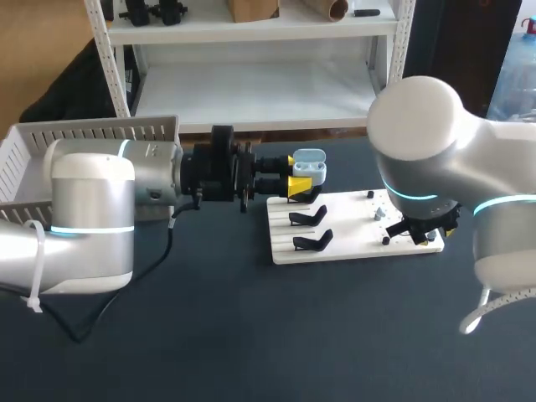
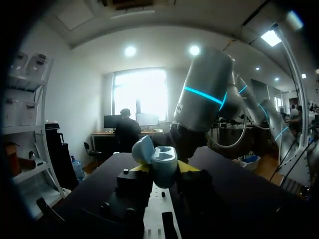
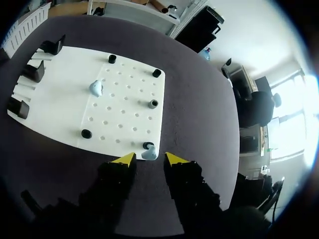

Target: Pick up each earbud case from the left stands, insert the matching earbuds, close the lid, and place the case in the box.

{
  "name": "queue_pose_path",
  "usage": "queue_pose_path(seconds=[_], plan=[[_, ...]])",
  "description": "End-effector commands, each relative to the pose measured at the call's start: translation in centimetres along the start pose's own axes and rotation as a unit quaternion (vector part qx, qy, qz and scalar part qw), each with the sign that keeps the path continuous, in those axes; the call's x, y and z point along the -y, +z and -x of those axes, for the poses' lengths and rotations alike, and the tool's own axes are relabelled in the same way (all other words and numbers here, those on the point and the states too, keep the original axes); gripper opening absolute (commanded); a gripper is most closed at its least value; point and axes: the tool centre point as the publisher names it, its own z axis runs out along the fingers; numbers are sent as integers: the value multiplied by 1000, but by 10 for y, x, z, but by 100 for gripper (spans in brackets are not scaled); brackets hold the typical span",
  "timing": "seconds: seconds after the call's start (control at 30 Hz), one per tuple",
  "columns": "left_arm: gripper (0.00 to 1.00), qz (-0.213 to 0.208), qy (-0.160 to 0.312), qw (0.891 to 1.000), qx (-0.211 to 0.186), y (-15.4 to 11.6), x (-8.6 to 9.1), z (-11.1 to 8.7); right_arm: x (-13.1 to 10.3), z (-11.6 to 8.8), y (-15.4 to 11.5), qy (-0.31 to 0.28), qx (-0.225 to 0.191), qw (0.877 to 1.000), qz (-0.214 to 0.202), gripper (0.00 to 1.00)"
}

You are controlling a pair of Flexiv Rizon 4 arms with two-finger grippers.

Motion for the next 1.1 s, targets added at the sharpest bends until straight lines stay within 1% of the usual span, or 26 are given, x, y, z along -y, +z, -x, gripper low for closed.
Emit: queue_pose_path(seconds=[0.03, 0.17, 0.53, 1.1], plan=[[0, 1, 1, 1000, 1, 0, 0, -1, -1, -1, 1, 2, 2, 1000, -1, 34], [0, 1, 1, 1000, 1, 0, 0, -1, -2, -2, 1, 3, 1, 1000, -2, 31], [0, 1, 1, 1000, 1, 0, 0, -1, 2, 1, 4, 12, 4, 1000, -7, 31], [0, 1, 1, 1000, 1, 0, 0, -1, 0, -1, 8, 14, -1, 1000, -3, 29]])
